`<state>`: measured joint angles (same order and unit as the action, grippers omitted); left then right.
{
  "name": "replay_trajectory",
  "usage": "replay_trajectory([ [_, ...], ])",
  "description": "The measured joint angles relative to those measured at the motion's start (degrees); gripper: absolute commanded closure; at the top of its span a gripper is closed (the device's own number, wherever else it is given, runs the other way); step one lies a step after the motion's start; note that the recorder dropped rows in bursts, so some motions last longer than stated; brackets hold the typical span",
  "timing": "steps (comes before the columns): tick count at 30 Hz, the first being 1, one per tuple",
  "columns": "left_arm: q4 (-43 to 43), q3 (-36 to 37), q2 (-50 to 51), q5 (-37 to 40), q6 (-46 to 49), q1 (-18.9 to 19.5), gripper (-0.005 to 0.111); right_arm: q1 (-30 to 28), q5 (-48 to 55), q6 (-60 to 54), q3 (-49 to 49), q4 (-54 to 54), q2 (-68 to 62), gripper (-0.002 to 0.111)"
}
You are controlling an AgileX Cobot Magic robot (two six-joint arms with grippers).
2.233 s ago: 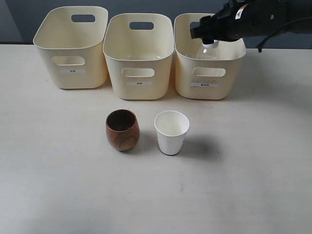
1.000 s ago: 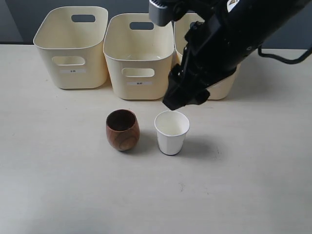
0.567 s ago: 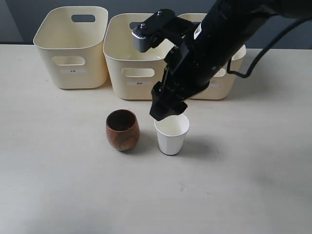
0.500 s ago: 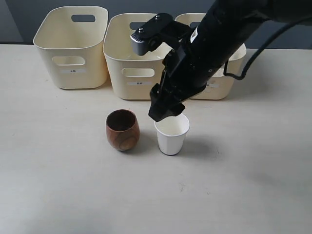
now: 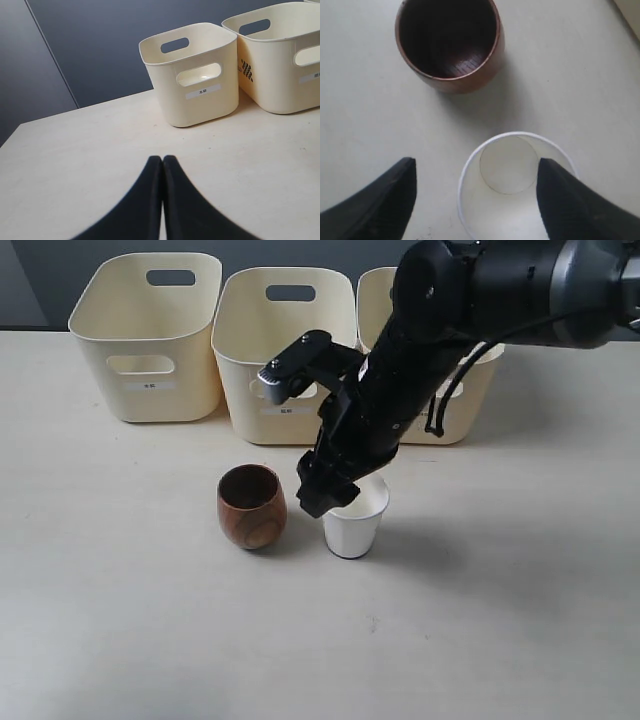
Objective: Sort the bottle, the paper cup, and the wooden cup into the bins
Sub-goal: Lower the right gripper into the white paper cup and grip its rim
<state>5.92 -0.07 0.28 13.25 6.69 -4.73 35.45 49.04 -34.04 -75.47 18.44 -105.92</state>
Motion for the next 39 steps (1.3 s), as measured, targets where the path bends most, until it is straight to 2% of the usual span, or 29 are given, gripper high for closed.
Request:
replay_trajectory([
  [8, 0.0, 0.0, 0.0, 0.0, 0.0, 0.0, 0.107, 0.0, -0.74, -0.11, 0.0, -0.47, -4.37, 0.044],
  [11, 0.0, 0.0, 0.0, 0.0, 0.0, 0.0, 0.107, 0.0, -0.85, -0.11, 0.0, -1.17, -4.73, 0.049],
  [14, 0.0, 0.0, 0.0, 0.0, 0.0, 0.0, 0.107, 0.0, -0.85, -0.11, 0.0, -1.25, -4.73, 0.06],
  [15, 0.0, 0.0, 0.0, 0.0, 0.0, 0.0, 0.107, 0.0, -0.73, -0.11, 0.0, -1.25, -4.73, 0.069],
  [17, 0.0, 0.0, 0.0, 0.0, 0.0, 0.0, 0.107, 0.0, 0.14, -0.11, 0.0, -1.25, -4.73, 0.077],
  [21, 0.0, 0.0, 0.0, 0.0, 0.0, 0.0, 0.107, 0.04, 2.32, -0.25, 0.0, -1.25, -5.6, 0.086],
  [24, 0.0, 0.0, 0.0, 0.0, 0.0, 0.0, 0.107, 0.14, 2.53, -1.36, 0.0, -1.25, -5.86, 0.109],
  [39, 0.0, 0.0, 0.0, 0.0, 0.0, 0.0, 0.107, 0.14, 3.61, -4.53, -0.33, -1.55, -5.86, 0.108],
])
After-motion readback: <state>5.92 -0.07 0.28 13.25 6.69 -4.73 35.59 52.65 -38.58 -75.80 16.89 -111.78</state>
